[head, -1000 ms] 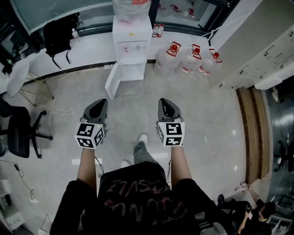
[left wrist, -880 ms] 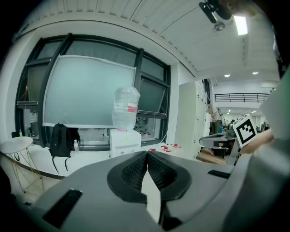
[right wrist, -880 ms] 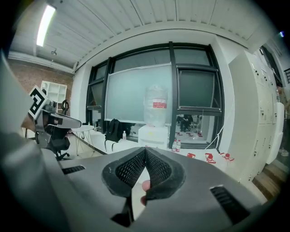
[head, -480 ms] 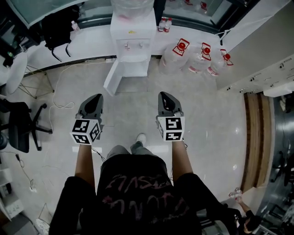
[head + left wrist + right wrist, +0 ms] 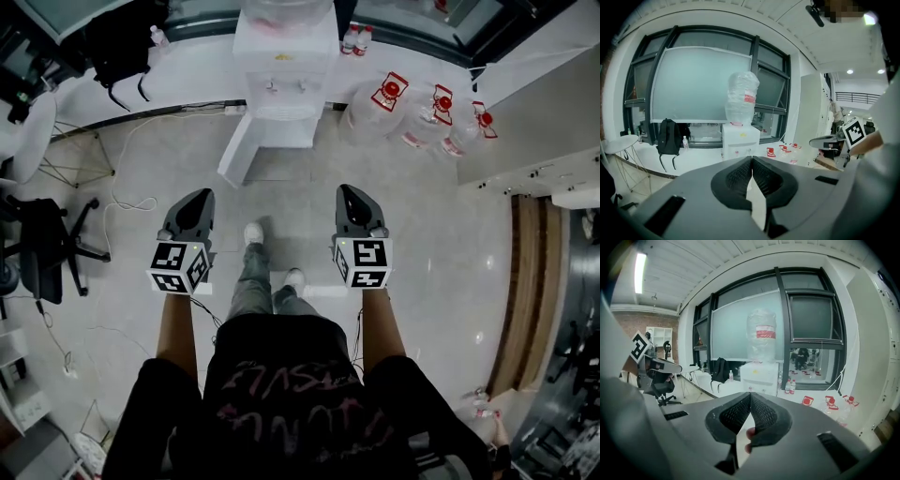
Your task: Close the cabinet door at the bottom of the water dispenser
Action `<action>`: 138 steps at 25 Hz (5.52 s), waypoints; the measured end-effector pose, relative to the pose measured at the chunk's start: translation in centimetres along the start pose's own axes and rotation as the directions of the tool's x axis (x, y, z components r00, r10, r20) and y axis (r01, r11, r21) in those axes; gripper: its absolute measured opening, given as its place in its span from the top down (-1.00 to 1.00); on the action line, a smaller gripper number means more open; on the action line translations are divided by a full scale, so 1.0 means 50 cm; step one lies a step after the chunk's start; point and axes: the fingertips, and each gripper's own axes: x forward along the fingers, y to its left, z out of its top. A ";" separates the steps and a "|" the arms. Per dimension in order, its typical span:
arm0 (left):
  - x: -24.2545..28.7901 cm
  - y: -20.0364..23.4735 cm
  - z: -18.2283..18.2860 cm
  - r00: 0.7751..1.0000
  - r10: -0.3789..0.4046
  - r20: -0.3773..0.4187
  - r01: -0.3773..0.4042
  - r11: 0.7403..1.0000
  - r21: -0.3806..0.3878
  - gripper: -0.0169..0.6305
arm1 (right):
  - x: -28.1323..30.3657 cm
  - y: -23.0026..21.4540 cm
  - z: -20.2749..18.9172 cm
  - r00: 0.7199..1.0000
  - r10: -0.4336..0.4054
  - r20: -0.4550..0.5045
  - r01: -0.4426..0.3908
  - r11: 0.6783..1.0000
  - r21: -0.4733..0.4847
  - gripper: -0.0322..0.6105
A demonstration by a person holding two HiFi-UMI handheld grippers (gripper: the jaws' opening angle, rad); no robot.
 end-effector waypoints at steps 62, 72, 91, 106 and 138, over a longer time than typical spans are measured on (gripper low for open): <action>0.642 0.452 -1.013 0.985 0.162 -0.064 -0.161 0.987 0.012 0.90 | 0.833 -0.077 -0.932 0.995 0.088 -0.044 -0.090 0.995 -0.045 0.86; 0.711 0.498 -1.080 0.995 0.052 -0.088 -0.043 0.994 0.100 0.46 | 0.856 -0.109 -1.062 0.994 0.083 -0.075 -0.086 0.995 -0.047 0.86; 0.764 0.311 -1.073 0.976 -0.206 -0.070 0.216 0.959 0.185 0.52 | 0.780 -0.181 -1.145 0.997 -0.006 -0.079 0.006 1.000 -0.009 0.86; 0.966 0.017 -1.016 0.862 -0.506 -0.030 0.497 0.831 0.252 0.58 | 0.693 -0.267 -1.166 0.987 -0.135 -0.082 0.137 0.990 0.017 0.86; 1.409 0.036 -0.892 0.888 -0.460 0.021 0.443 0.865 0.235 0.62 | 0.654 -0.424 -1.271 0.924 -0.322 -0.206 0.336 0.941 0.035 0.86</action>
